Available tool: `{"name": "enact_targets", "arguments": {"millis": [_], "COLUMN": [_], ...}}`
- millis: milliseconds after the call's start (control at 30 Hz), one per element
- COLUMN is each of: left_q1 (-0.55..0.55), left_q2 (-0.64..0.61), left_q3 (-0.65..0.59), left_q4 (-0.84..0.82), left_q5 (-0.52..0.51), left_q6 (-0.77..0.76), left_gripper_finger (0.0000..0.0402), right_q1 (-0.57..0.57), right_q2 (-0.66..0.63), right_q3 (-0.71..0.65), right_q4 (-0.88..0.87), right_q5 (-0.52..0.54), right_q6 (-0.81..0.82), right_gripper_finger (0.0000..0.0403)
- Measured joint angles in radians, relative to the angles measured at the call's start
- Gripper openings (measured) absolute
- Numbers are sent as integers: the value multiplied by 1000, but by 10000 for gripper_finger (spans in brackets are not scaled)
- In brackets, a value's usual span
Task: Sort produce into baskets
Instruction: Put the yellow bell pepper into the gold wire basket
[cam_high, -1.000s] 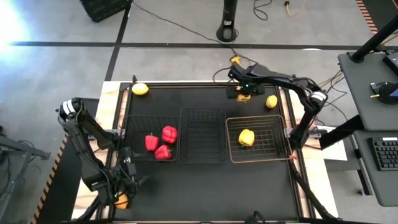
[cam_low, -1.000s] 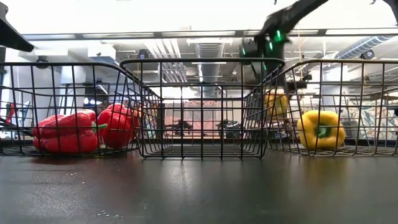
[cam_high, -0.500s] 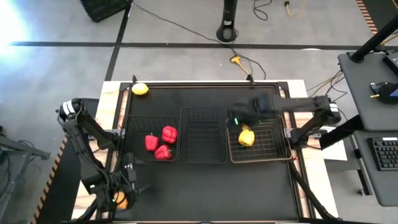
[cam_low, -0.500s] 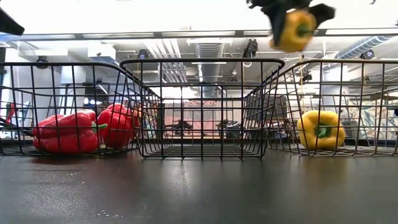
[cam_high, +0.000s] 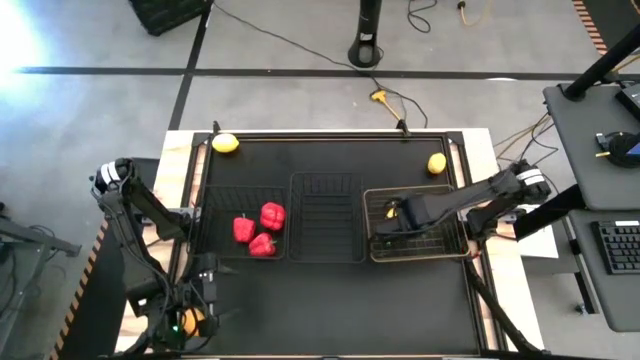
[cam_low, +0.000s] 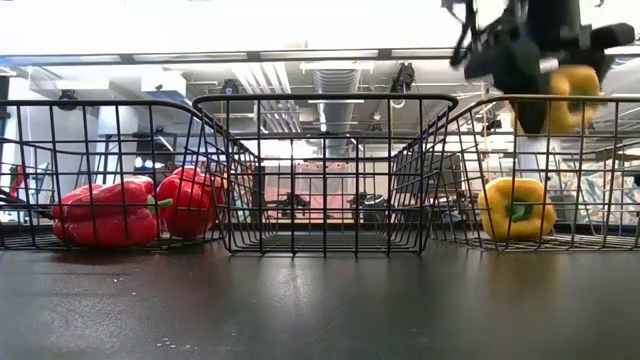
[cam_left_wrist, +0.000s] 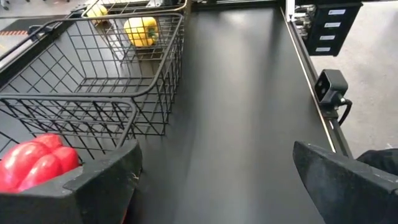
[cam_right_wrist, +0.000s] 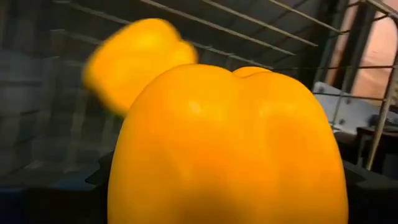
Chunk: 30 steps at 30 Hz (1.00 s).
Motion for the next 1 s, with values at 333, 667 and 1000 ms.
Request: {"name": "enact_targets", "arguments": {"millis": [333, 667, 1000], "left_q1": [0, 0, 0], "left_q2": [0, 0, 0], "left_q3": [-2, -2, -2], "left_q4": [5, 5, 5], "left_q5": [-16, -3, 8], "left_q6": [-1, 13, 13], "left_gripper_finger": [398, 398, 398], "right_q1": [-137, -187, -187], "right_q2": [-2, -1, -2], "right_q3": [-210, -266, -236], "right_q4": [139, 289, 317], "right_q5": [1, 1, -27], "right_q6": [-165, -257, -290], "right_gripper_finger": [336, 353, 355]}}
